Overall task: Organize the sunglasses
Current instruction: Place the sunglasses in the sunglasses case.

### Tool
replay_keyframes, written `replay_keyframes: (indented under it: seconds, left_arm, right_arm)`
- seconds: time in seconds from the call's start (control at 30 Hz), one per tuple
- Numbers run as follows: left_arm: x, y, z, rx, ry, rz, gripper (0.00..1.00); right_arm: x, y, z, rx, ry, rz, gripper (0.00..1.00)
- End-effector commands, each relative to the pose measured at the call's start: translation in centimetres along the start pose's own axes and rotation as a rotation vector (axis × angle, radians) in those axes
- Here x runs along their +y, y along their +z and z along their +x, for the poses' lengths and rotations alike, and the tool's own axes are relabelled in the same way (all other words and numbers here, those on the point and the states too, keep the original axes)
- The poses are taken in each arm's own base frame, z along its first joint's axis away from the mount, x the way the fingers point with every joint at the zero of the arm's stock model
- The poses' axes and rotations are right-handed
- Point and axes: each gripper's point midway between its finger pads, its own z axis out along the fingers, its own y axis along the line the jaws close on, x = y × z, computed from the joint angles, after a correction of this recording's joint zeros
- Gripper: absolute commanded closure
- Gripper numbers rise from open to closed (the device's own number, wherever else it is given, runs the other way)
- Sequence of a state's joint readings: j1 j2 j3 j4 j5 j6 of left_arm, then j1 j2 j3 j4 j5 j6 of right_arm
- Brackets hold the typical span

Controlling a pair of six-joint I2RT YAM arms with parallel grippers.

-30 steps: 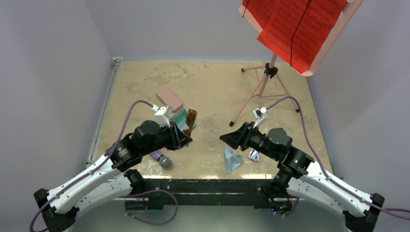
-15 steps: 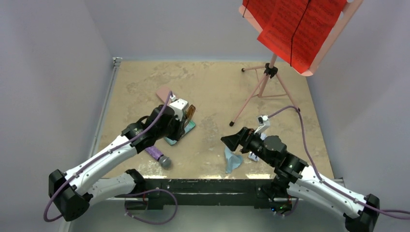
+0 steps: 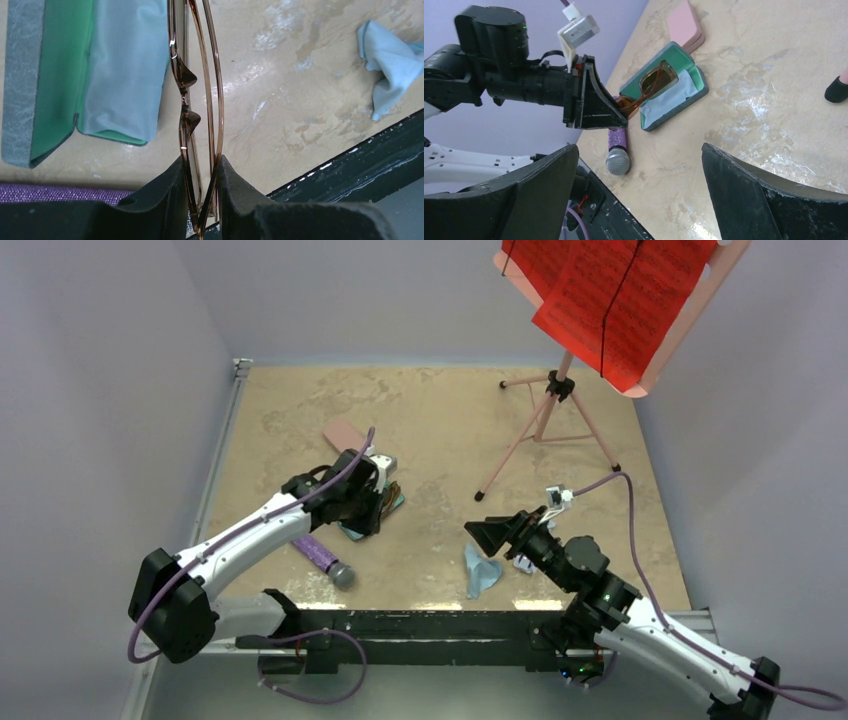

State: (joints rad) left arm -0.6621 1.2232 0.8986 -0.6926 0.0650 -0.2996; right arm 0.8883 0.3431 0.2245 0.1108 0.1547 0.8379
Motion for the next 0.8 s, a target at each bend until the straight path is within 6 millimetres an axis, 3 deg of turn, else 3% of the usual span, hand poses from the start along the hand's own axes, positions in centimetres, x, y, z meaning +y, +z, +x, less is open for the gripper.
replay_keyframes:
  seconds: [0.0,0.2,0.37,0.67,0.77]
  left_arm:
    - [1.0,-0.8,-0.4,-0.004,-0.087,-0.044,1.0]
    - [0.7,-0.2,0.1,0.072,-0.107,0.031,1.0]
    - [2.0,1.2,0.6,0.169,-0.162,0.009,1.0]
    - [2.5,2.8,0.6,0.228,-0.167,0.027,1.0]
    - [2.8,2.9,0.7,0.235,-0.174,0.01,0.92]
  right_arm:
    - [1.3,0.0,-1.1,-0.052,-0.01,-0.063,0.02]
    - [1.7,0.2,-0.9,-0.034,-0.011,-0.075,0.02]
    - [1.6,0.3,-0.9,-0.034,-0.012,-0.073,0.01]
    - [1.6,0.2,-1.1,-0.044,-0.015,-0.07,0.02]
    - [1.6,0.2,-1.1,-0.045,-0.014,-0.074,0.02]
